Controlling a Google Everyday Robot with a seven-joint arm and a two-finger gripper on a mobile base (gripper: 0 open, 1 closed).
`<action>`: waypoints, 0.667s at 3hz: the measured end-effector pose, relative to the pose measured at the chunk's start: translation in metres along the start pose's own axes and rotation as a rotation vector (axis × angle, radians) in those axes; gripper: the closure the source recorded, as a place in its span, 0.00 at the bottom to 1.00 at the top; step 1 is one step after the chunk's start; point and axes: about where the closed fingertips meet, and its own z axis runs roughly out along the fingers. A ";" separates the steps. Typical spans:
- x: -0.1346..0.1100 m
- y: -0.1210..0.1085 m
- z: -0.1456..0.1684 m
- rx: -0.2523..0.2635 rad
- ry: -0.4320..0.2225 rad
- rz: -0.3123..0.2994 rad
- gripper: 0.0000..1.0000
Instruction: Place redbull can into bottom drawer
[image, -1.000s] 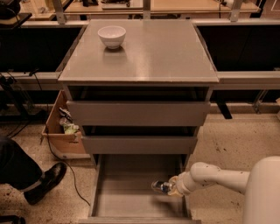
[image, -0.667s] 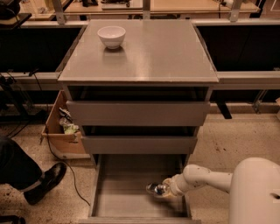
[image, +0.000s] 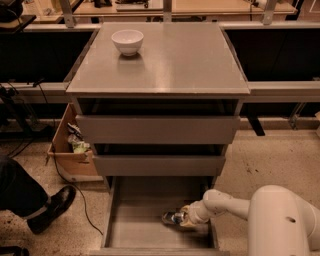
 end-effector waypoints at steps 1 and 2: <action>0.000 -0.002 0.024 -0.028 -0.014 -0.001 0.84; 0.000 -0.002 0.041 -0.049 -0.028 -0.001 0.61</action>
Offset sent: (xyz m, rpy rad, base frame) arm 0.0106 0.0267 -0.0488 0.0453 0.0521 0.0355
